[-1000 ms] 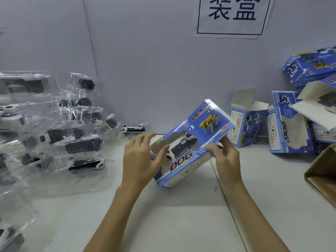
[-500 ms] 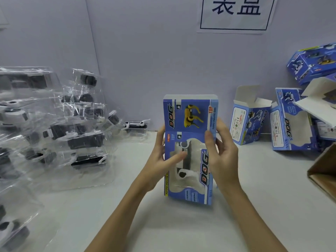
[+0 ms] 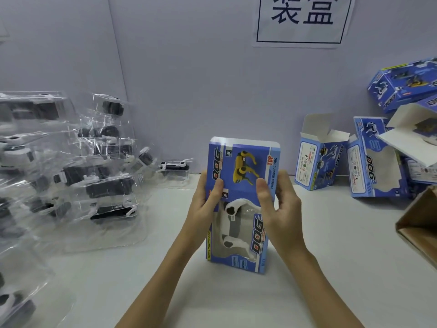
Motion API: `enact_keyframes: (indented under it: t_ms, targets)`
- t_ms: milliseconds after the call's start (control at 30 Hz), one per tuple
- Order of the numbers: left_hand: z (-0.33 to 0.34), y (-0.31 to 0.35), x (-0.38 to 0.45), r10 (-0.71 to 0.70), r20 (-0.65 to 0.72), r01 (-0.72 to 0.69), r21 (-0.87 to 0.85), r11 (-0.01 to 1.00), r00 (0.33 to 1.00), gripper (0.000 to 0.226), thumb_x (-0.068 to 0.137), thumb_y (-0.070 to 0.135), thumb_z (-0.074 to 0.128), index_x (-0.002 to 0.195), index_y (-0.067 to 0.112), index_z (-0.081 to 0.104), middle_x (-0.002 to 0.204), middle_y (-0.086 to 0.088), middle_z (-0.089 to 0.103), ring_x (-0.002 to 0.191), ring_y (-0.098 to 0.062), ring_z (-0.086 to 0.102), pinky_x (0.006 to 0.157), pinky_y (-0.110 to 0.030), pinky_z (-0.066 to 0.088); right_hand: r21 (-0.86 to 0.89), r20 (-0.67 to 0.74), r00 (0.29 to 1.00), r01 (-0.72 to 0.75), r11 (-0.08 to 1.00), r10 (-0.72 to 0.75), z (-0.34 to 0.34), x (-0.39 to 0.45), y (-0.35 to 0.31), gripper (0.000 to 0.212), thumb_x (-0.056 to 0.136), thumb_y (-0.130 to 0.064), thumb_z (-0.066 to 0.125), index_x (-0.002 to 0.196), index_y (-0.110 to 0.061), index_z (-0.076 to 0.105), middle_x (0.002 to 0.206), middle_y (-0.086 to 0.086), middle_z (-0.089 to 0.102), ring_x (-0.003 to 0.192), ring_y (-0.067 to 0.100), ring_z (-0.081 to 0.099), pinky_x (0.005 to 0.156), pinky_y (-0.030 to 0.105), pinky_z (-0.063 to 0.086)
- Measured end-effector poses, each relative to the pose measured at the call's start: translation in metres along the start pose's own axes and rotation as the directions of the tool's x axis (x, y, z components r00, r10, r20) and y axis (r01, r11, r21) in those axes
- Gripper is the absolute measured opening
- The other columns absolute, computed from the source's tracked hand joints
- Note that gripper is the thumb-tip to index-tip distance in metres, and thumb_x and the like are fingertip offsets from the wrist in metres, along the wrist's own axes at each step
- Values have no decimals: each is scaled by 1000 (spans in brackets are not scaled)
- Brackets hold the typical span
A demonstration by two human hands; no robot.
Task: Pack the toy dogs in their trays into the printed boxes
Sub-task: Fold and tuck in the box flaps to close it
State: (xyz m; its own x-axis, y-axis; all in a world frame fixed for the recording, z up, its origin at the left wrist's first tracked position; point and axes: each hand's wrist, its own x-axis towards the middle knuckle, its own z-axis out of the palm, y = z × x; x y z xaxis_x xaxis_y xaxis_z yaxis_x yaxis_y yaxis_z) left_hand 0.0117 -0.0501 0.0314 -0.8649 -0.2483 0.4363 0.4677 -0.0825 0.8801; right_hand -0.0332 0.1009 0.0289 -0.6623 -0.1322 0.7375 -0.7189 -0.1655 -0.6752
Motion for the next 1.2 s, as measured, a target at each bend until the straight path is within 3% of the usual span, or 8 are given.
enact_keyframes:
  t_ms: [267, 367, 467, 633, 733, 867, 1133, 1200]
  targets:
    - [-1, -1, 0, 32, -50, -37, -100, 994, 998, 26, 100, 32, 53, 124, 40, 48, 124, -20, 69, 94, -32, 76, 69, -34, 62, -86, -83, 997, -10, 996, 3, 5, -2, -3, 50, 97, -47, 51, 105, -2, 71, 93, 5, 72, 81, 2, 66, 65, 9, 46]
    - [1, -1, 2, 86, -64, -91, -88, 992, 994, 45, 98, 25, 51, 141, 34, 44, 126, -11, 69, 97, -30, 75, 72, -33, 61, 46, -106, 993, -51, 998, 55, 12, -3, -3, 41, 98, -39, 55, 126, -9, 57, 114, -6, 68, 102, 5, 68, 79, 14, 52]
    - [3, -3, 2, 130, -79, -130, 6, 991, 988, 43, 94, 39, 52, 133, 20, 58, 126, -7, 69, 107, -32, 72, 75, -35, 61, 162, -97, 990, -83, 983, 100, 9, -4, -2, 54, 96, -39, 58, 143, -19, 40, 136, -9, 56, 129, 4, 58, 95, 15, 49]
    - [5, -4, 1, 71, -109, -70, 11, 997, 992, 31, 92, 28, 47, 119, 19, 60, 111, -14, 72, 90, -29, 74, 65, -36, 61, 231, -24, 977, -200, 952, 211, 5, -2, 2, 46, 93, -24, 53, 138, -30, 47, 111, -23, 65, 103, 6, 71, 76, 21, 57]
    - [7, -4, 0, 105, -116, -101, 40, 994, 988, 34, 90, 38, 53, 117, 18, 61, 110, -16, 69, 90, -30, 72, 68, -37, 60, 266, -56, 974, -196, 944, 218, 9, 0, 2, 51, 93, -14, 49, 141, -33, 45, 123, -6, 66, 108, 13, 72, 77, 22, 58]
    - [0, -3, -3, 114, -36, -114, 14, 993, 993, 31, 96, 47, 57, 123, 33, 61, 123, -5, 68, 105, -31, 72, 78, -36, 61, 289, -11, 966, -246, 925, 260, 7, -3, 1, 41, 98, -29, 54, 138, -37, 48, 122, 1, 65, 108, 28, 72, 86, 42, 61]
    - [5, -3, -10, 204, -12, -201, 124, 972, 979, 49, 91, 43, 70, 134, 27, 52, 118, 4, 69, 102, -22, 73, 76, -28, 61, 252, -50, 943, -306, 918, 328, -4, 5, 5, 36, 96, -36, 54, 132, -33, 57, 121, 18, 65, 107, 37, 70, 85, 48, 58]
    - [7, -4, -8, 313, -66, -293, 213, 932, 947, 66, 89, 42, 77, 144, 29, 43, 117, 10, 69, 105, -20, 72, 81, -28, 60, 118, -156, 939, -291, 949, 307, -6, 4, 9, 41, 97, -50, 58, 135, -36, 52, 119, 13, 65, 108, 22, 68, 88, 35, 57]
